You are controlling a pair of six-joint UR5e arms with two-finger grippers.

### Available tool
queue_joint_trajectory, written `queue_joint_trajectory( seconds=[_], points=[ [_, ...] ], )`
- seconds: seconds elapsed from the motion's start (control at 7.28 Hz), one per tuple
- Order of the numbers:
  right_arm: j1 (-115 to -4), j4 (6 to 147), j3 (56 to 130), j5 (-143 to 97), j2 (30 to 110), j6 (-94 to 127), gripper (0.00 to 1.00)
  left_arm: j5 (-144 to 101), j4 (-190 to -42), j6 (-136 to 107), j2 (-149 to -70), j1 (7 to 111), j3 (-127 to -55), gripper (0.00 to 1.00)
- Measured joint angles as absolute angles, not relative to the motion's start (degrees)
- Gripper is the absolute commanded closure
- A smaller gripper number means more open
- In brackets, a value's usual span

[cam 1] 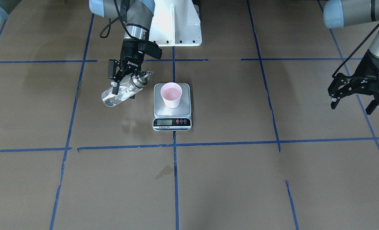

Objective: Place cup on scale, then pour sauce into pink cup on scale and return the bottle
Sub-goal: 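Carry the bottle with the right gripper over the pink cup, then tilt the bottle spout down into the pink cup with the right gripper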

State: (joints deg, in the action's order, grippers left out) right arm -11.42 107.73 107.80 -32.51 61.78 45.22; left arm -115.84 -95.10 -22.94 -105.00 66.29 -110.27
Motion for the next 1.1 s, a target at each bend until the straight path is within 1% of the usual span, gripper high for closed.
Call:
queue_joint_trajectory(
  seconds=[0.41,0.82,1.1],
  points=[
    [-9.83,114.72,107.36,-29.68,60.56,37.86,1.00,-115.84,-95.10,-22.94,-105.00,66.27,-110.30,0.05],
    [-9.77,117.64,107.02,-27.66,60.05,29.50,1.00,-115.86,-95.10,-22.94,-105.01,66.27,-110.38,0.05],
    [-10.20,123.68,106.71,-27.21,57.52,27.33,1.00,-115.92,-95.10,-22.94,-104.95,66.27,-110.50,0.05]
  ],
)
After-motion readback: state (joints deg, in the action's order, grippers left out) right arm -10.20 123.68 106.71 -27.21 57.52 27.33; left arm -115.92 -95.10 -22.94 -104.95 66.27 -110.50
